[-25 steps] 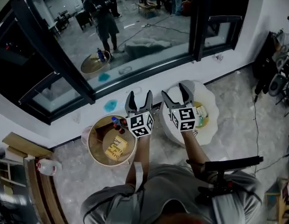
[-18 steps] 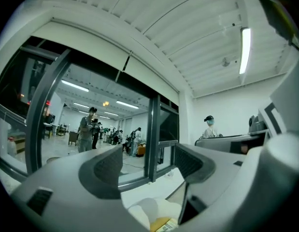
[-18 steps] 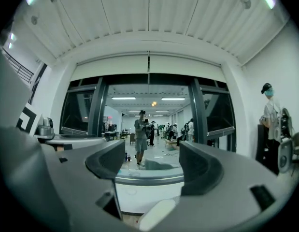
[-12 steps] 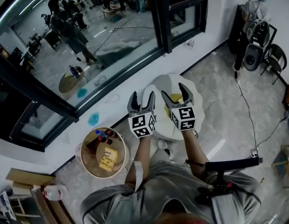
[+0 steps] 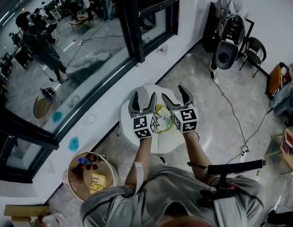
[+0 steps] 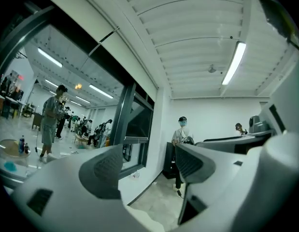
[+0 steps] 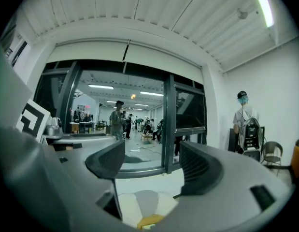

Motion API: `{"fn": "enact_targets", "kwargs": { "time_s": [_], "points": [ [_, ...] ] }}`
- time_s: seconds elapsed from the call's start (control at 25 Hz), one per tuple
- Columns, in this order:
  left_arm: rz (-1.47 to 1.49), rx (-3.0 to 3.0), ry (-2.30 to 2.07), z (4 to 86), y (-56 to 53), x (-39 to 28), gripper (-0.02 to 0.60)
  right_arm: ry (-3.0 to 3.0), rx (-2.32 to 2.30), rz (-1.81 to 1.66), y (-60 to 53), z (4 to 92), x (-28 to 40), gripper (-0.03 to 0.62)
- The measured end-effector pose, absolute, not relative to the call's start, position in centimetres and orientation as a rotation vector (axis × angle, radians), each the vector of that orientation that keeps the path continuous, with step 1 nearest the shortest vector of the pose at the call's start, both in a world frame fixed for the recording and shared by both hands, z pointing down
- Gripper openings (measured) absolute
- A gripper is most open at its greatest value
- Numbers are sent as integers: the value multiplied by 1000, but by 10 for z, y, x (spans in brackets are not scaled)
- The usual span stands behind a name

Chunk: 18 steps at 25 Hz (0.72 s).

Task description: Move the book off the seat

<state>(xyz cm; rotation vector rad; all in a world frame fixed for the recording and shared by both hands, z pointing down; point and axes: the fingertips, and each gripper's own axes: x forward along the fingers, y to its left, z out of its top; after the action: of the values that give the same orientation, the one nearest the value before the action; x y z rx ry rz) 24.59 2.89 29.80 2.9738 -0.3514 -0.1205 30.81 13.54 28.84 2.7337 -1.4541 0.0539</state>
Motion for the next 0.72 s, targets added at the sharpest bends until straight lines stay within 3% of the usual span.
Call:
{"fn": "enact_targets", "kwargs": {
  "time_s": [0.36, 0.72],
  "points": [
    [-135, 2923, -348, 289, -49, 337, 334, -1465, 2729, 41, 60, 265, 400, 357],
    [-91, 2872, -507, 316, -121, 367, 334, -1522, 2663, 84, 7, 286, 451, 357]
  ]
}}
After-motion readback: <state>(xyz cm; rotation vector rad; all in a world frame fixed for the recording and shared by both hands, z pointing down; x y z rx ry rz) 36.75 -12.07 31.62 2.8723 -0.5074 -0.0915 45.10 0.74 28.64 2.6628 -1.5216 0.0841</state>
